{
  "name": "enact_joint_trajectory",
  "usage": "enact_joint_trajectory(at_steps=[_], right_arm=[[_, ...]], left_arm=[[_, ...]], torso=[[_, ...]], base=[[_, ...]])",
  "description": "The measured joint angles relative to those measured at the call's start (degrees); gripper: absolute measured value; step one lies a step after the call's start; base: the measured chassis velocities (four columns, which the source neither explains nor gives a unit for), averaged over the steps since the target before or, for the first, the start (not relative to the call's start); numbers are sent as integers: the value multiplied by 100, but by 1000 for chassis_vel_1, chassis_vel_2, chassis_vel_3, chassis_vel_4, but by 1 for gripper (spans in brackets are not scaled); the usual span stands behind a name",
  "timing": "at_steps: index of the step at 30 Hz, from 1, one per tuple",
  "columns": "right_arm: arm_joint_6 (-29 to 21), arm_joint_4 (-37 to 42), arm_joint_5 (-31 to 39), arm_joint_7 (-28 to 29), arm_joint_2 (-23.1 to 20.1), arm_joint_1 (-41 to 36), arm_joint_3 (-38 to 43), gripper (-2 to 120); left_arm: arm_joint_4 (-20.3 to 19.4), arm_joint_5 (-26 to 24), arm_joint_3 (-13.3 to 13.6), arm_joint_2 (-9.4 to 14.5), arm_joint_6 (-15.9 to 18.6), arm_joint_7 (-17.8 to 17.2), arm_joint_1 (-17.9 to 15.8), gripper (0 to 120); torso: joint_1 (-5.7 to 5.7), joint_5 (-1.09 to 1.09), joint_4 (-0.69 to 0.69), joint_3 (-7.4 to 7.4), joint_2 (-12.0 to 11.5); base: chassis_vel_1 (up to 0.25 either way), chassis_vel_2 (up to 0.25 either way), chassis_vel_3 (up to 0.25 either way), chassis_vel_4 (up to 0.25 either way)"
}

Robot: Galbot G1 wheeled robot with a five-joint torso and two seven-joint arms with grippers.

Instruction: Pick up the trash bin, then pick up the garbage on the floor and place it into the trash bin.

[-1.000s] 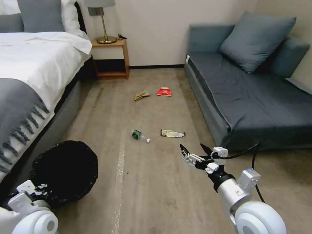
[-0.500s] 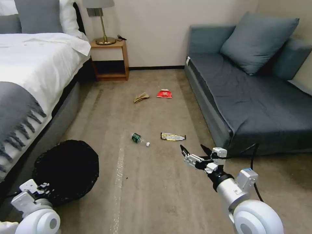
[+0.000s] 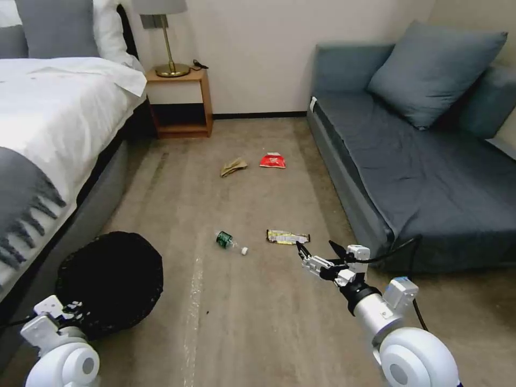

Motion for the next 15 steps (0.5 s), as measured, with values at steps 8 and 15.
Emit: enact_joint_trajectory(at_steps=[8, 15], right_arm=[[-5, -140, -16, -10, 7, 72, -18, 100], [-15, -219, -20, -18, 4, 123, -40, 100]], left_arm=[[96, -3, 8, 39, 0, 3, -78, 1], [132, -5, 6, 46, 0, 15, -95, 0]], torso=[[0, 0, 0, 0, 0], [0, 1, 0, 0, 0]], base=[[-100, 107, 102, -100], [-118, 127, 127, -131]])
